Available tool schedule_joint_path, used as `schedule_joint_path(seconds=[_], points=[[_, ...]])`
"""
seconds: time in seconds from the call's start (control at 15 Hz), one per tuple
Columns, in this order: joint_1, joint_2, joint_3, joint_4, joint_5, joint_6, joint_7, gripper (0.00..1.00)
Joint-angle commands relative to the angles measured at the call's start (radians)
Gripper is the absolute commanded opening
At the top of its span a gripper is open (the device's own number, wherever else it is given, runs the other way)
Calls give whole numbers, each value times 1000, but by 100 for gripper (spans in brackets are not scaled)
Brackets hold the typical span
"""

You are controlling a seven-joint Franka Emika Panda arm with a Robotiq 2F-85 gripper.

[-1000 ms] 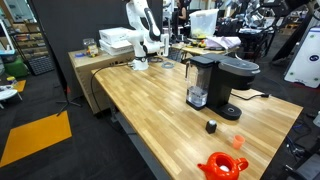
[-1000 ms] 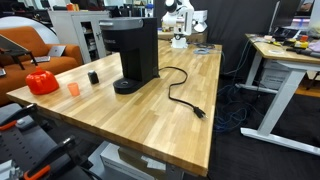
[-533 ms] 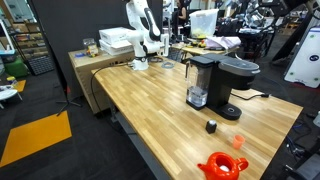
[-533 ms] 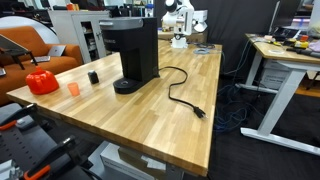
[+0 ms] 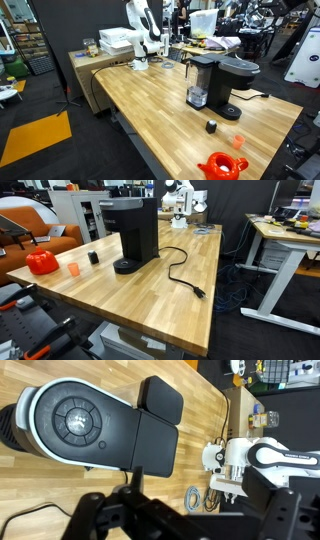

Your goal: Open the lid of the object

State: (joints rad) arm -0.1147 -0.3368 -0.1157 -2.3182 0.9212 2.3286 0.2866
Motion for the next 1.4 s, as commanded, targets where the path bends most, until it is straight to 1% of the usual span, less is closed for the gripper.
schedule_joint_path(seconds=[0.0,0.2,0.53,0.6,0.67,0.87,0.93,1.0,1.07,1.13,1.33], points=[[-6,1,5,2,0,-4,1,100],[-6,1,5,2,0,-4,1,100],[-4,12,4,12,-47,-32,-15,100],[-4,13,3,13,-52,-31,-18,92],[-4,16,0,15,-50,-22,-25,72],[-7,11,-8,5,-40,1,-40,53],[-10,4,-11,-6,-36,16,-47,44],[-13,-2,-13,-14,-33,33,-54,38],[-18,-10,-15,-26,-35,55,-60,30],[-21,-19,-17,-38,-33,76,-67,25],[-24,-50,-25,-80,-30,122,-85,4]])
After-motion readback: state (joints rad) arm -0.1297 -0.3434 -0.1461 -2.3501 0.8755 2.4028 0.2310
